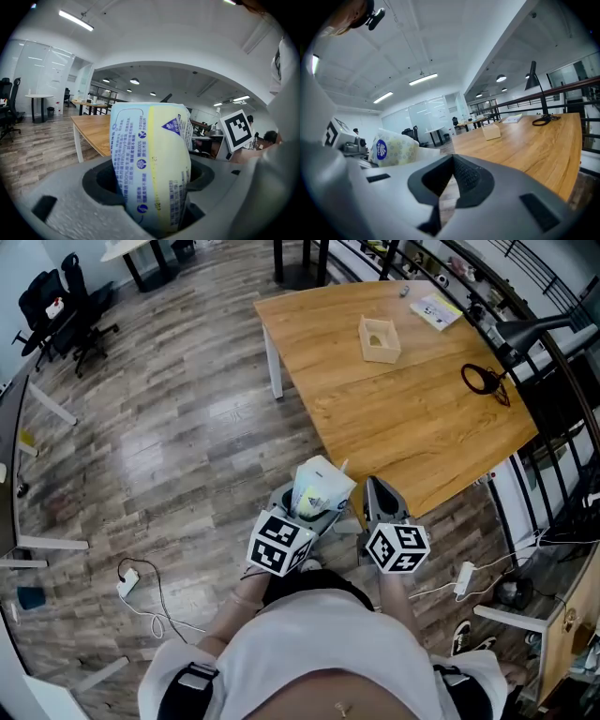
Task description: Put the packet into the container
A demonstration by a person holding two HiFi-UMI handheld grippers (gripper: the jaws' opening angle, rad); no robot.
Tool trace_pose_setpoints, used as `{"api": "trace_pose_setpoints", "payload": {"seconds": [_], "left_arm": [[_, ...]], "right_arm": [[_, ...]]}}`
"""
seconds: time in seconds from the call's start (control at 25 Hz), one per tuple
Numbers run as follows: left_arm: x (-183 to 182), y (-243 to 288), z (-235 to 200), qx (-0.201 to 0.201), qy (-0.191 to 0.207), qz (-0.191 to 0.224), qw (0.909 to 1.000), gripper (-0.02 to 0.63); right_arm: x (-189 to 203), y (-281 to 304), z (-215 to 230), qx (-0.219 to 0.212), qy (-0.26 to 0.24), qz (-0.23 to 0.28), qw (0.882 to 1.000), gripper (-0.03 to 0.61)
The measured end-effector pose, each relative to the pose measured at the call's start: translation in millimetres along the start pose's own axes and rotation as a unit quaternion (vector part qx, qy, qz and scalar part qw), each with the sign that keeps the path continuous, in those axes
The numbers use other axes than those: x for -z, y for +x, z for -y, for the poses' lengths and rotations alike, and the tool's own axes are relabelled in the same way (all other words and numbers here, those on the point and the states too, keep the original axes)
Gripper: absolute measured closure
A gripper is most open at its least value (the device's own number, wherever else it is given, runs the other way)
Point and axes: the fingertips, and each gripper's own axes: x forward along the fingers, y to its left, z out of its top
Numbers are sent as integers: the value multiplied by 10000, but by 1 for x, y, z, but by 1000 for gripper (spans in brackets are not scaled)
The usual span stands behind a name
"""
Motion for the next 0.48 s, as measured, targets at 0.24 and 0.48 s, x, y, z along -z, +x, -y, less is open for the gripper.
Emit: {"api": "trace_pose_setpoints", "payload": {"seconds": [0.24,0.48], "left_arm": [[-30,20,-37,165,129,-31,9998,265],[-56,39,-71,391,269,-62,9989,265]], "right_arm": [[-26,40,10,220,14,122,9997,568],[-41,74,20,523,100,218,9983,568]]}}
